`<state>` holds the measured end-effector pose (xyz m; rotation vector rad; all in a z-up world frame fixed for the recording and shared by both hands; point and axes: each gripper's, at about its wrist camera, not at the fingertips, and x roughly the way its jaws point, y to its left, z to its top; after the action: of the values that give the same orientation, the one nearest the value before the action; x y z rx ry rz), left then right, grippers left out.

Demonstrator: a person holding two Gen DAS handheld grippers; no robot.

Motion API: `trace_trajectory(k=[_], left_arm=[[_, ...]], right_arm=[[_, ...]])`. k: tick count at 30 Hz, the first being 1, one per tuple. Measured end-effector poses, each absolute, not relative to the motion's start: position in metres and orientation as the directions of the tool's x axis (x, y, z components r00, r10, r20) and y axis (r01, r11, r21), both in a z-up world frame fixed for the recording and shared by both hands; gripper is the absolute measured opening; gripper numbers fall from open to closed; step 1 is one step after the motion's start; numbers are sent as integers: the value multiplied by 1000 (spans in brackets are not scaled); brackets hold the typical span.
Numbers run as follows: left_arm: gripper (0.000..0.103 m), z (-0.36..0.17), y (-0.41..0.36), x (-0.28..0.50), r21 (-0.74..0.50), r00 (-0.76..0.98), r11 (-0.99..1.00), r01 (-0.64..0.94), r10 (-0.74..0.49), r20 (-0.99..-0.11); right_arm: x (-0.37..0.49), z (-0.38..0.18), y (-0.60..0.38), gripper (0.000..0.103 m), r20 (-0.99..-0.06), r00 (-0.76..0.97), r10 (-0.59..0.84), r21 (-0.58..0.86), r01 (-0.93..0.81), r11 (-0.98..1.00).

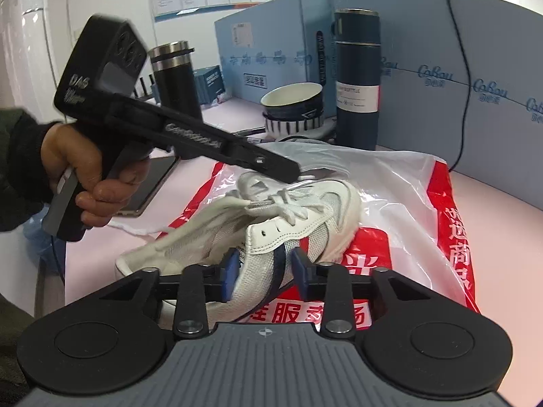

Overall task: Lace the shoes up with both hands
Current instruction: 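Grasp the sneaker at the eyelets with the right tool while the left tool grasps the lace, then roll the right tool to tilt the sneaker up while the left tool holds the lace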

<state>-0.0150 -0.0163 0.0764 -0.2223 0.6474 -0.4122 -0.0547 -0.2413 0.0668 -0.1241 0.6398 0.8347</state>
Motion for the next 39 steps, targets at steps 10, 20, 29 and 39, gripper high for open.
trace_trajectory(k=[10, 20, 29, 39], left_arm=[[10, 68, -7, -26, -388, 724, 891, 236, -427, -542], [41, 70, -9, -38, -455, 756, 878, 150, -398, -519], [40, 63, -20, -39, -495, 761, 867, 55, -357, -541], [4, 69, -19, -46, -499, 820, 855, 143, -385, -425]], right_arm=[[-39, 60, -268, 22, -553, 497, 669, 338, -600, 725], [-39, 58, -269, 27, -545, 498, 674, 342, -602, 721], [-41, 58, -268, 43, -534, 503, 679, 332, -614, 716], [-45, 60, -267, 45, -524, 524, 671, 284, -636, 718]])
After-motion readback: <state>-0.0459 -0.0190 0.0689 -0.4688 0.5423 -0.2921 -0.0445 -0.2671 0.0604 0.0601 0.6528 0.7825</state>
